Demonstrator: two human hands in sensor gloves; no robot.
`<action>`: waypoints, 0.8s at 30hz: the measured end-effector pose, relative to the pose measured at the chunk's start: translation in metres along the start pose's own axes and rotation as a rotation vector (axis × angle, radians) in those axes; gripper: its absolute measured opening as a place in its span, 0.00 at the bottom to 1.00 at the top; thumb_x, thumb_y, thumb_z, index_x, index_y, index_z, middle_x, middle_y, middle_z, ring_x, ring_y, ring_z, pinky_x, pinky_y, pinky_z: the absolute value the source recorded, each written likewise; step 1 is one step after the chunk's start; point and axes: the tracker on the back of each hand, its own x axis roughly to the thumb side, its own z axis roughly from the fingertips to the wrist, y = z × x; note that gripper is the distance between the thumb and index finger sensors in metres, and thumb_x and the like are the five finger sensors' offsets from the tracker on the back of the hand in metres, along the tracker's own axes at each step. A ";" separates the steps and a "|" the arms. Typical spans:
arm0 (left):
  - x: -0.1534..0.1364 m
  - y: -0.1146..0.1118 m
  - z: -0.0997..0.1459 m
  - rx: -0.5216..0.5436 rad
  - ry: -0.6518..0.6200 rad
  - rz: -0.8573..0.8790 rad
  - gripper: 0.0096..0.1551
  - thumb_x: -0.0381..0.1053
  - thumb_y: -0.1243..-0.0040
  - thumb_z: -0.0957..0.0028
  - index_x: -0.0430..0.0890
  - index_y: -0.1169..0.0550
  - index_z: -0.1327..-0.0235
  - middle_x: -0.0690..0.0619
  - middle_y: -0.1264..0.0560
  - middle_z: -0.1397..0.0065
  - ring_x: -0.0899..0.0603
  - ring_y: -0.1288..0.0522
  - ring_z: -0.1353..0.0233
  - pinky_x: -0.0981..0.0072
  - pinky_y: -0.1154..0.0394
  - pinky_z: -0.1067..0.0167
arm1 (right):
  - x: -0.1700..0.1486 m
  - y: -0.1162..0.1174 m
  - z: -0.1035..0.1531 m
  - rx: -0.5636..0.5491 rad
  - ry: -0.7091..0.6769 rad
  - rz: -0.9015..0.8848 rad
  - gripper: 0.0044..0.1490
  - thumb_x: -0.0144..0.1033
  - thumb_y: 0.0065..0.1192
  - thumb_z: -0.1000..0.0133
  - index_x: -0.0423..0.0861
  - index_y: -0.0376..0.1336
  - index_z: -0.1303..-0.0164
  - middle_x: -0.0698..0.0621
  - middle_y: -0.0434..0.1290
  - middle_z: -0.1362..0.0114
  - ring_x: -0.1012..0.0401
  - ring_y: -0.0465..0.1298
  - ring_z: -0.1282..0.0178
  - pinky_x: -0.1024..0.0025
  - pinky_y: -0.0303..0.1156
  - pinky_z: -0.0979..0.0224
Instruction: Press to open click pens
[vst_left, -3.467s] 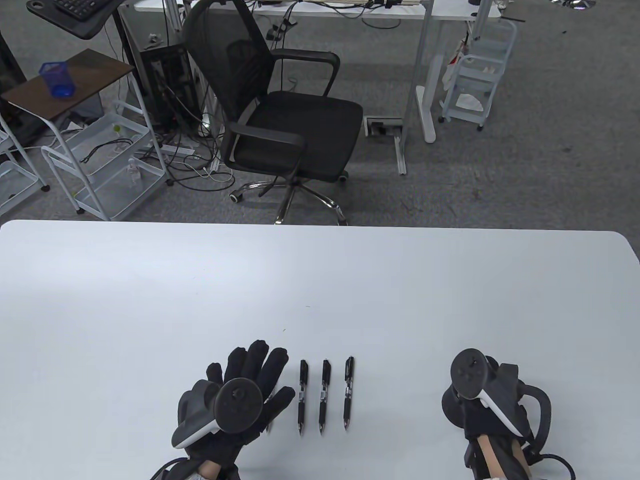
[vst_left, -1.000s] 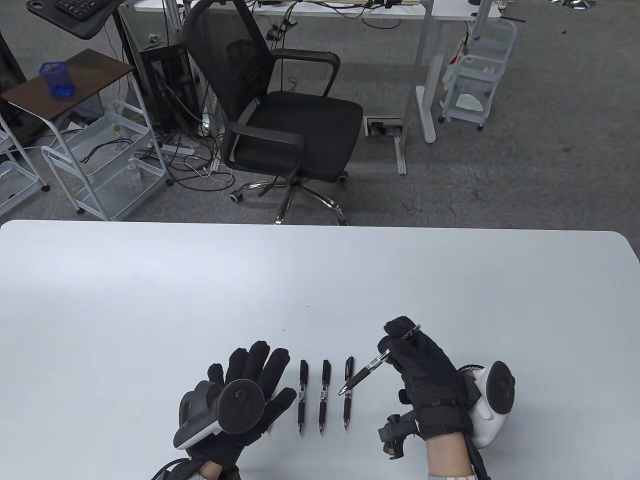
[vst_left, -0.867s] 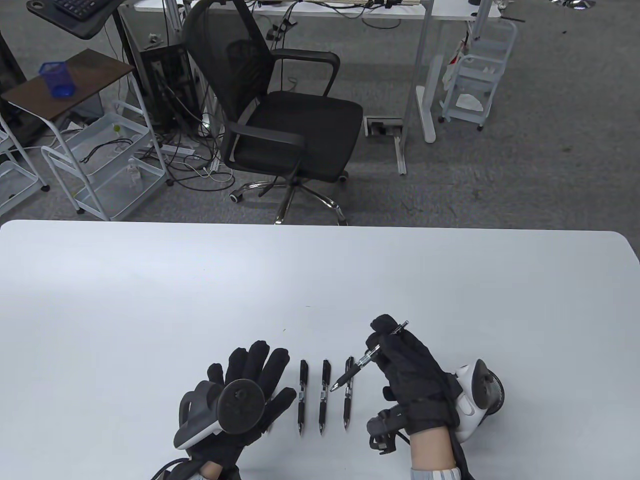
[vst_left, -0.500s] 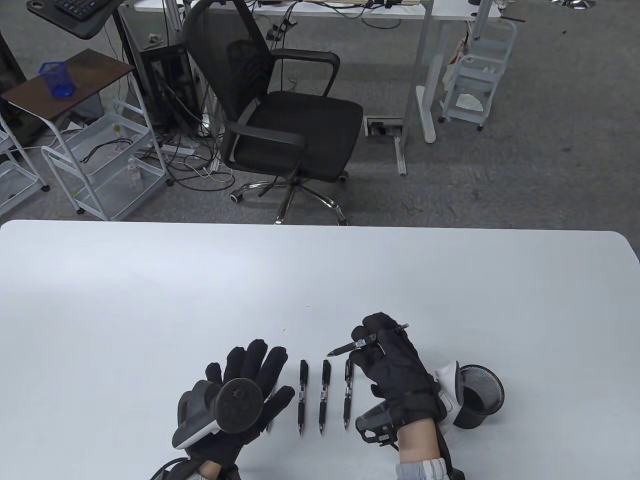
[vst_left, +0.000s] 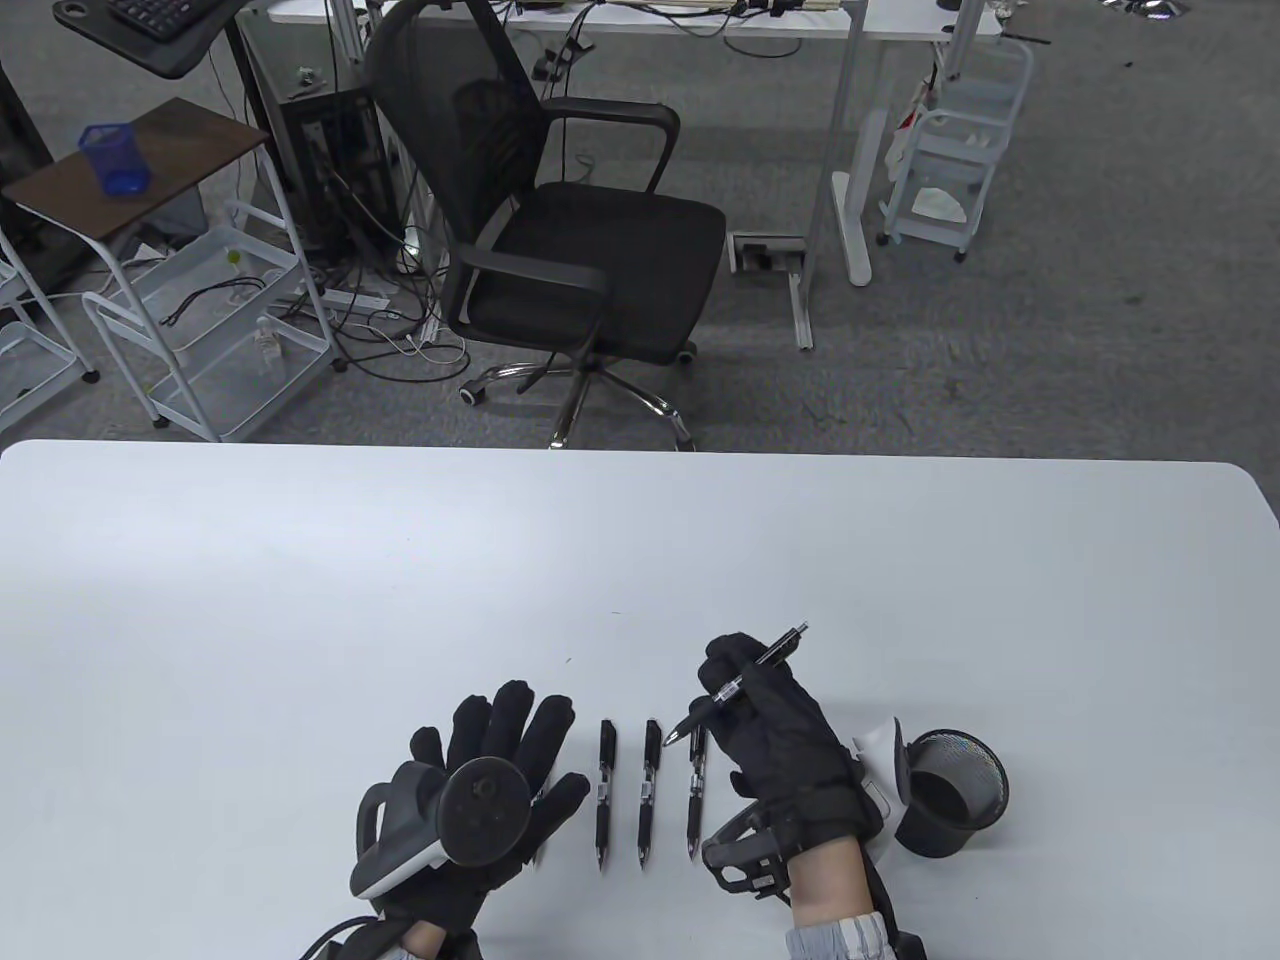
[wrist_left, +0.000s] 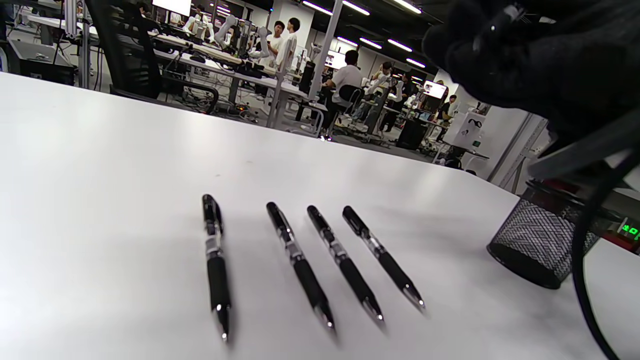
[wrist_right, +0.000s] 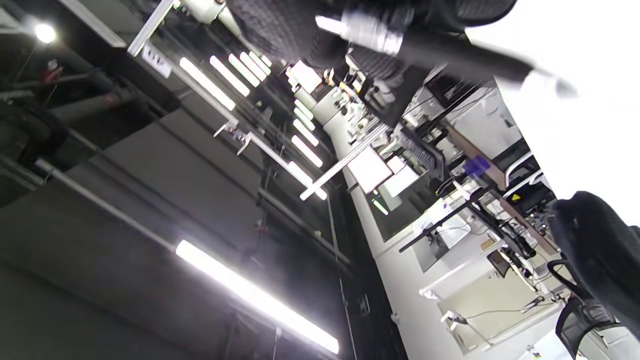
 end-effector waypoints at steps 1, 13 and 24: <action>0.000 0.000 0.000 0.001 0.001 -0.001 0.41 0.68 0.67 0.25 0.52 0.53 0.05 0.34 0.57 0.06 0.18 0.55 0.13 0.14 0.57 0.28 | 0.001 0.001 0.000 0.007 -0.009 -0.001 0.25 0.31 0.51 0.27 0.37 0.55 0.22 0.21 0.44 0.13 0.29 0.55 0.19 0.27 0.48 0.25; 0.000 0.000 0.000 -0.002 0.005 -0.008 0.41 0.68 0.67 0.25 0.52 0.53 0.05 0.35 0.57 0.06 0.18 0.55 0.13 0.14 0.58 0.28 | -0.011 0.005 0.005 0.021 0.055 -0.137 0.33 0.59 0.30 0.27 0.42 0.56 0.33 0.52 0.70 0.43 0.56 0.74 0.49 0.48 0.69 0.31; 0.000 -0.001 0.000 0.000 0.005 -0.010 0.41 0.68 0.67 0.25 0.52 0.53 0.05 0.34 0.57 0.06 0.18 0.55 0.13 0.14 0.57 0.28 | -0.009 0.006 0.009 0.049 0.001 -0.126 0.41 0.69 0.20 0.31 0.48 0.62 0.48 0.58 0.73 0.56 0.62 0.75 0.61 0.57 0.74 0.39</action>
